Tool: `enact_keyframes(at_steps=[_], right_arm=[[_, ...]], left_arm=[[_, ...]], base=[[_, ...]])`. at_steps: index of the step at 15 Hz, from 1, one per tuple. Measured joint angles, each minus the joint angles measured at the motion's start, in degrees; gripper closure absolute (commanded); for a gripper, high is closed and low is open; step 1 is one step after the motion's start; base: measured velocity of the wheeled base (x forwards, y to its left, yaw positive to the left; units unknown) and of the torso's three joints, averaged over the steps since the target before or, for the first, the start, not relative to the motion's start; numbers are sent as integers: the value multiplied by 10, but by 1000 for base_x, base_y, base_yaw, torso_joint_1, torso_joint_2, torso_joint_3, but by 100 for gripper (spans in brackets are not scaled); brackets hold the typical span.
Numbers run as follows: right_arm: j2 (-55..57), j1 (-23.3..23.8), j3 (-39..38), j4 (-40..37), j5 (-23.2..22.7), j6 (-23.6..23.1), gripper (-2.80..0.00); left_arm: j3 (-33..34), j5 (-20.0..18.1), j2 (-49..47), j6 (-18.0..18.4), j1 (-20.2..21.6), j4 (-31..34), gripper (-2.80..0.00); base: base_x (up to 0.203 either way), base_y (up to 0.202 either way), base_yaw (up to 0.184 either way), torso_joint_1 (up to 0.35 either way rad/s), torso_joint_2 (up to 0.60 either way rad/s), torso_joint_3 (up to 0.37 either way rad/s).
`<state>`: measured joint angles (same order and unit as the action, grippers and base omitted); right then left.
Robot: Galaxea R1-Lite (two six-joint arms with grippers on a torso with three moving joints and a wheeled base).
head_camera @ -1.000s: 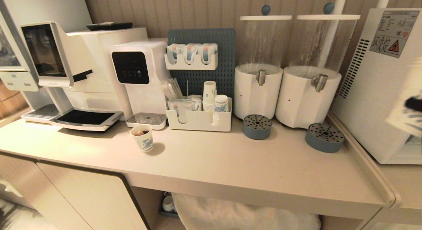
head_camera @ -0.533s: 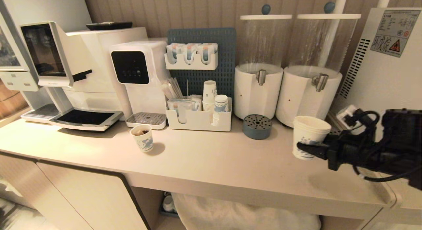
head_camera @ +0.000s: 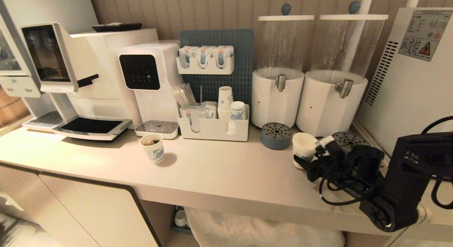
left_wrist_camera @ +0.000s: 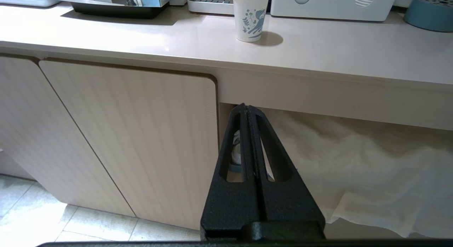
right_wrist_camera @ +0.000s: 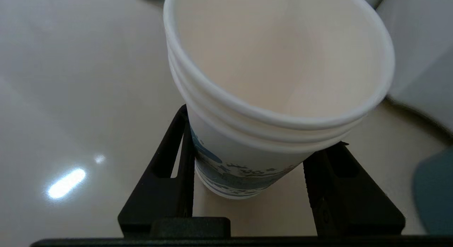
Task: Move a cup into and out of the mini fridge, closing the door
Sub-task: Place the paper cup on the table
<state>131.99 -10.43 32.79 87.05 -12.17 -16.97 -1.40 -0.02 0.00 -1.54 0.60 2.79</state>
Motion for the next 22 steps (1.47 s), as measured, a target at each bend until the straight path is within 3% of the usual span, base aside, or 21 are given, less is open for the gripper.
enact_keyframes(at_steps=[3, 6, 9, 10, 19, 22], right_arm=[[29, 21, 6, 8, 13, 0, 0], [53, 33, 18, -5, 83, -9, 0], [51, 36, 22, -47, 93, -17, 0], [49, 36, 23, -53, 93, -17, -280], [29, 37, 6, -79, 86, -16, -280], [-30, 36, -37, -124, 57, -14, -280]], left_arm=[[0, 0, 0, 0, 0, 0, 0], [0, 0, 0, 0, 0, 0, 0], [0, 0, 0, 0, 0, 0, 0], [0, 0, 0, 0, 0, 0, 0], [0, 0, 0, 0, 0, 0, 0], [0, 0, 0, 0, 0, 0, 0]], base=[[0, 0, 0, 0, 0, 0], [0, 0, 0, 0, 0, 0], [0, 0, 0, 0, 0, 0], [0, 0, 0, 0, 0, 0], [0, 0, 0, 0, 0, 0], [0, 0, 0, 0, 0, 0]])
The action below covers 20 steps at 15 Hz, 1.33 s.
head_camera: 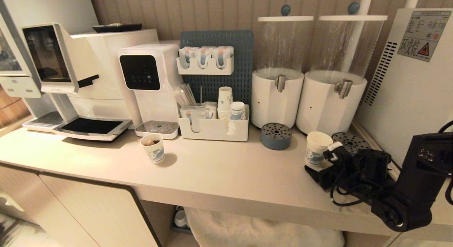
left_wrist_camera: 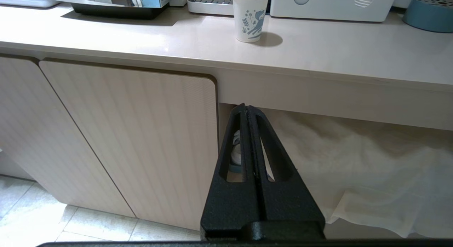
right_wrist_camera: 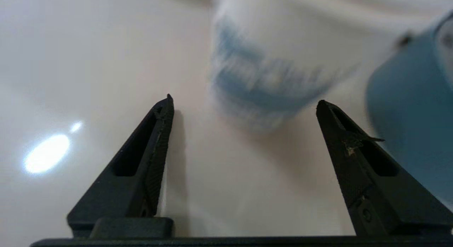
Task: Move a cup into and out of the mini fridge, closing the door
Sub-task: Place the paper cup on the table, then close the freezer door
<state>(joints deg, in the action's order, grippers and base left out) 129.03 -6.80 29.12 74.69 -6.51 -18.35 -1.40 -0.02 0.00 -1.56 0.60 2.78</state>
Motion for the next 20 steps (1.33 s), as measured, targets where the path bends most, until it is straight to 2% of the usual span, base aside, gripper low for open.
enact_keyframes(at_steps=[6, 9, 12, 16, 17, 18, 20], right_arm=[[-250, 0, -134, -92, -29, 3, -280], [-445, 0, -169, -197, -27, 10, -280], [-679, 0, -137, -387, -8, 41, -280], [-959, 3, 29, -798, 39, 146, -280], [-1012, 5, 55, -889, 76, 171, -155], [-1048, 7, 70, -951, 119, 191, 0], [-1091, 9, 88, -1014, 188, 245, 0]], left_arm=[[0, 0, 0, 0, 0, 0, 0], [0, 0, 0, 0, 0, 0, 0], [0, 0, 0, 0, 0, 0, 0], [0, 0, 0, -1, 0, 0, 0], [0, 0, 0, -1, 0, 0, 0], [0, 0, 0, -1, 0, 0, 0], [0, 0, 0, -1, 0, 0, 0]], base=[[0, 0, 0, 0, 0, 0], [0, 0, 0, 0, 0, 0], [0, 0, 0, 0, 0, 0], [0, 0, 0, 0, 0, 0], [0, 0, 0, 0, 0, 0], [0, 0, 0, 0, 0, 0], [0, 0, 0, 0, 0, 0]])
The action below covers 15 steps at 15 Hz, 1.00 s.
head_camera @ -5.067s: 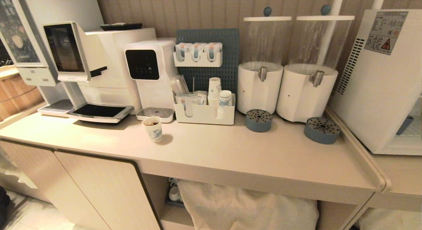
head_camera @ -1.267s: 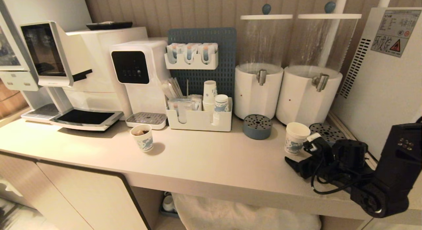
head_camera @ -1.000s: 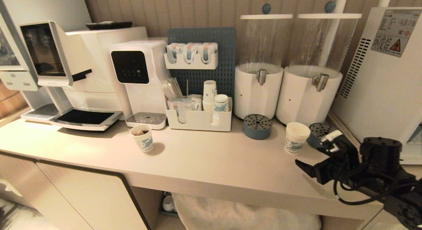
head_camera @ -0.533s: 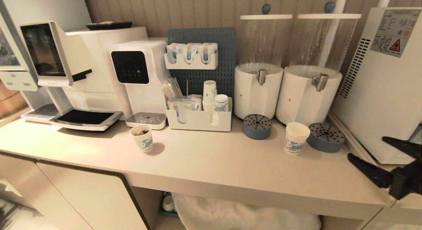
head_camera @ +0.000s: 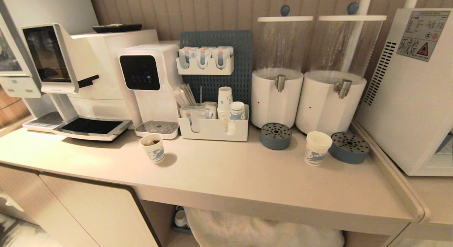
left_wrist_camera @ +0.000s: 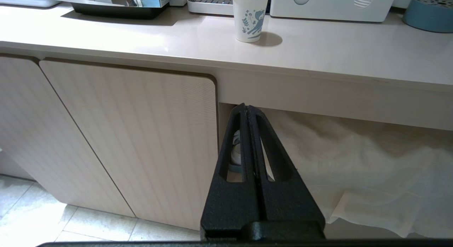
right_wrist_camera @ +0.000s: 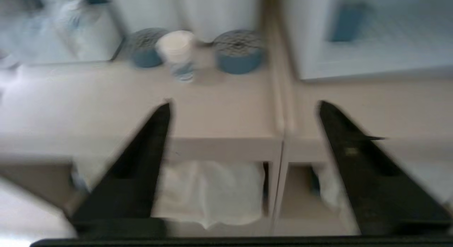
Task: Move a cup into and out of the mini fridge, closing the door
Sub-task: Close the freezer door
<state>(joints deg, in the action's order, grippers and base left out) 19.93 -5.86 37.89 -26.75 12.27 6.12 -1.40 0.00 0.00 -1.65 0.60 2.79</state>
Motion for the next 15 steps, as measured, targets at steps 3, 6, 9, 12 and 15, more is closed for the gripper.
enact_keyframes(at_steps=[3, 6, 9, 12, 15], right_arm=[[-25, 1, 58, -11, 3, 21, 0], [-33, 21, 141, -100, -20, 21, 0], [-91, 43, 135, -156, -93, 13, 0], [-164, 51, 15, -51, -84, 5, 0], [-190, 54, -157, 139, -46, -44, 0]], left_arm=[[0, 0, 0, 0, 0, 0, 0], [0, -1, 0, 0, 0, 1, 0], [0, -1, 0, 1, 0, 0, 0], [0, 0, 0, 0, 0, 0, 0], [0, 0, 0, 0, 0, 0, 0]], base=[[0, 0, 0, 0, 0, 0], [0, 0, 0, 0, 0, 0], [0, 0, 0, 0, 0, 0], [0, 0, 0, 0, 0, 0], [0, 0, 0, 0, 0, 0]])
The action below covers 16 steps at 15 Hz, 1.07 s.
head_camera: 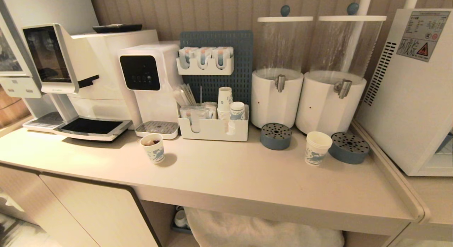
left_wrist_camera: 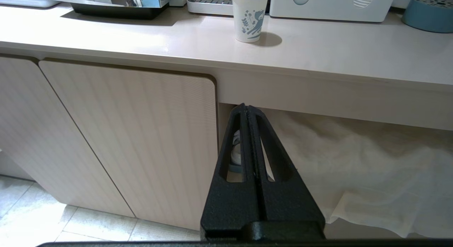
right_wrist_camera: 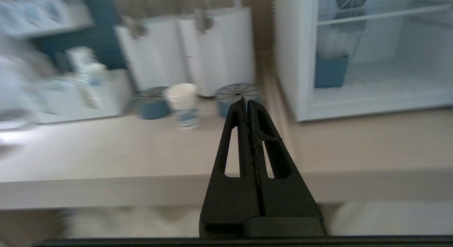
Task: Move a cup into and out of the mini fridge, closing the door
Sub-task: Close the freezer door
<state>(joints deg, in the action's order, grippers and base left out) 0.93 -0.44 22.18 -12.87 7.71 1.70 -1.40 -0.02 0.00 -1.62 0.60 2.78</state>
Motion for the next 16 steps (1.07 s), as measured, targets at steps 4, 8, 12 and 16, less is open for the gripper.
enact_keyframes(at_steps=[4, 8, 12, 16], right_arm=[[-8, 1, -191, 165, -12, -51, 0], [-9, 1, -193, 54, -80, -55, 0], [-9, 1, -190, 49, -82, -38, 0], [-9, 2, -190, 50, -82, -38, 0]], left_arm=[[0, 0, 0, 1, 0, 1, 0], [0, 0, 0, 1, 0, 1, 0], [0, -1, 0, 2, 0, 1, 0], [0, 0, 0, 6, -1, 1, 0]], base=[[0, 0, 0, 0, 0, 0], [0, 0, 0, 0, 0, 0], [0, 0, 0, 0, 0, 0], [1, -12, 4, 2, 0, 1]])
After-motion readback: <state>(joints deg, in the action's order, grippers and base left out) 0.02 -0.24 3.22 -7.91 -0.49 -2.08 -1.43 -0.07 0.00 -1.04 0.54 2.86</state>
